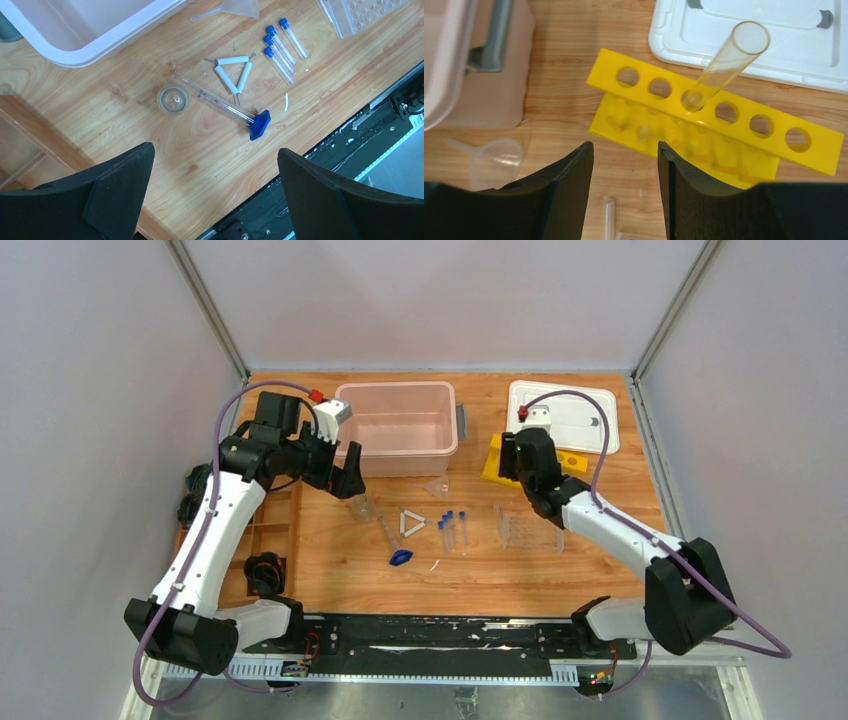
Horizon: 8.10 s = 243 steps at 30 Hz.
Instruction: Organize the chemistry lab equipment
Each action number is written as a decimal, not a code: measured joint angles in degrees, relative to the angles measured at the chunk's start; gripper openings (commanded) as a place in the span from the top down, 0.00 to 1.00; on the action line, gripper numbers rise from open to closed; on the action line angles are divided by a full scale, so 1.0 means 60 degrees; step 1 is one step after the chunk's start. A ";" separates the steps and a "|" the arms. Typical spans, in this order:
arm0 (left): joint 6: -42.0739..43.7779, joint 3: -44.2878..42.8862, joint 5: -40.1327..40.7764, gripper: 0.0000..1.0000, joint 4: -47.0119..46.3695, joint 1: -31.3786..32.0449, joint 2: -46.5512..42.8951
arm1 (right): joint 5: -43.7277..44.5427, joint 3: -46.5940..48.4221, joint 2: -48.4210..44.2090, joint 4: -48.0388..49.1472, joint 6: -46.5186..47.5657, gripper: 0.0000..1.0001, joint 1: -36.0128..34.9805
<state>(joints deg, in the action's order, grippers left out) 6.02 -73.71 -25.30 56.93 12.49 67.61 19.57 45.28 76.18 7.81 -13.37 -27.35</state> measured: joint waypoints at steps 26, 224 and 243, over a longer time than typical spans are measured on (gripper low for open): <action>-0.0033 -0.0153 0.0007 0.00 0.0033 0.0000 -0.0415 | -0.0215 0.1045 0.2590 -0.3774 -0.2732 0.50 -0.2000; 0.0280 0.0481 -0.0583 0.00 -0.0517 0.0146 -0.0780 | 0.1381 0.1406 -0.1832 -0.4575 -0.1151 1.00 0.1308; 0.0357 0.0510 -0.0426 0.00 -0.0470 0.0146 -0.0750 | 0.2029 0.0324 -0.0845 -0.2350 -0.0984 1.00 0.1392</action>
<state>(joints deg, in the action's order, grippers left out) 8.16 -70.65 -27.86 54.11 13.37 63.11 31.75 47.22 71.11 -6.28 -19.27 -19.00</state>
